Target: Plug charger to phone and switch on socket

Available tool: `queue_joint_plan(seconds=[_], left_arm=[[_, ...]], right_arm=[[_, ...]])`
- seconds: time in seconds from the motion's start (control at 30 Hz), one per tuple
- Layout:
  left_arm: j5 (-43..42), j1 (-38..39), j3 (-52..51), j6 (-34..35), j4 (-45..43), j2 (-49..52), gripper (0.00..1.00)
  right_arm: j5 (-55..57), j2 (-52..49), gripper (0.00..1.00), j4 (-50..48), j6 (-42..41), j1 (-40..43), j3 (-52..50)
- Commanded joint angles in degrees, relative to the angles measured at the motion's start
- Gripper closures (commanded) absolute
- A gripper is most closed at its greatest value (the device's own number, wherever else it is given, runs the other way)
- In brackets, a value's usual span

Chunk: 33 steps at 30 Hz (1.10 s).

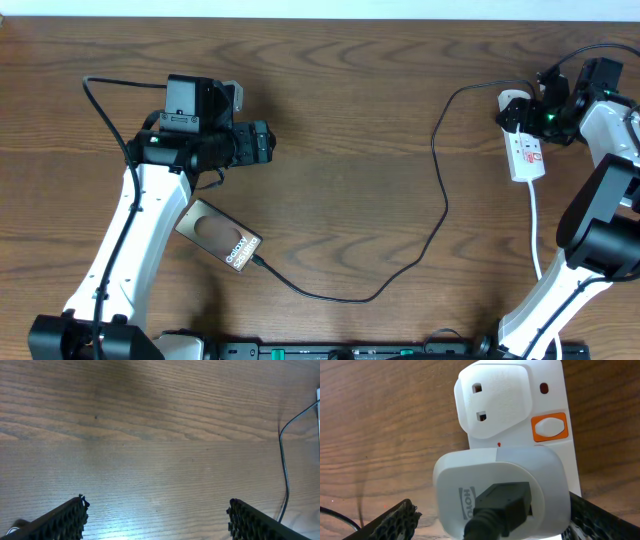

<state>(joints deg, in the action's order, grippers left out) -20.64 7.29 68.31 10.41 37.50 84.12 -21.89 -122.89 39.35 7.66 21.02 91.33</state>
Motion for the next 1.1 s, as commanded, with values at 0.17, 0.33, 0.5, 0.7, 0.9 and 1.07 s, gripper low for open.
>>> queue_joint_plan(seconds=[0.17,0.33,0.5,0.7,0.9,1.07], left_arm=[[0.6,0.1,1.1,-1.0,0.2,-0.1,0.11],[0.5,0.1,1.1,-1.0,0.2,-0.1,0.11],[0.5,0.1,1.1,-1.0,0.2,-0.1,0.11],[0.5,0.2,1.1,-1.0,0.2,-0.1,0.11],[0.6,0.1,1.1,-1.0,0.9,-0.1,0.11],[0.7,0.1,1.1,-1.0,0.9,-0.1,0.11]], right_arm=[[-2.0,-1.3,0.14,4.5,-1.8,0.0,0.7],[-2.0,-1.1,0.13,5.2,-1.6,0.0,0.7],[-2.1,-1.1,0.13,5.0,-1.6,0.0,0.7],[-2.3,-1.1,0.13,4.1,-0.2,-0.1,0.7],[-2.7,-1.1,0.14,2.6,2.3,-0.5,0.7],[-2.7,-1.1,0.14,2.8,2.2,-0.9,0.7]])
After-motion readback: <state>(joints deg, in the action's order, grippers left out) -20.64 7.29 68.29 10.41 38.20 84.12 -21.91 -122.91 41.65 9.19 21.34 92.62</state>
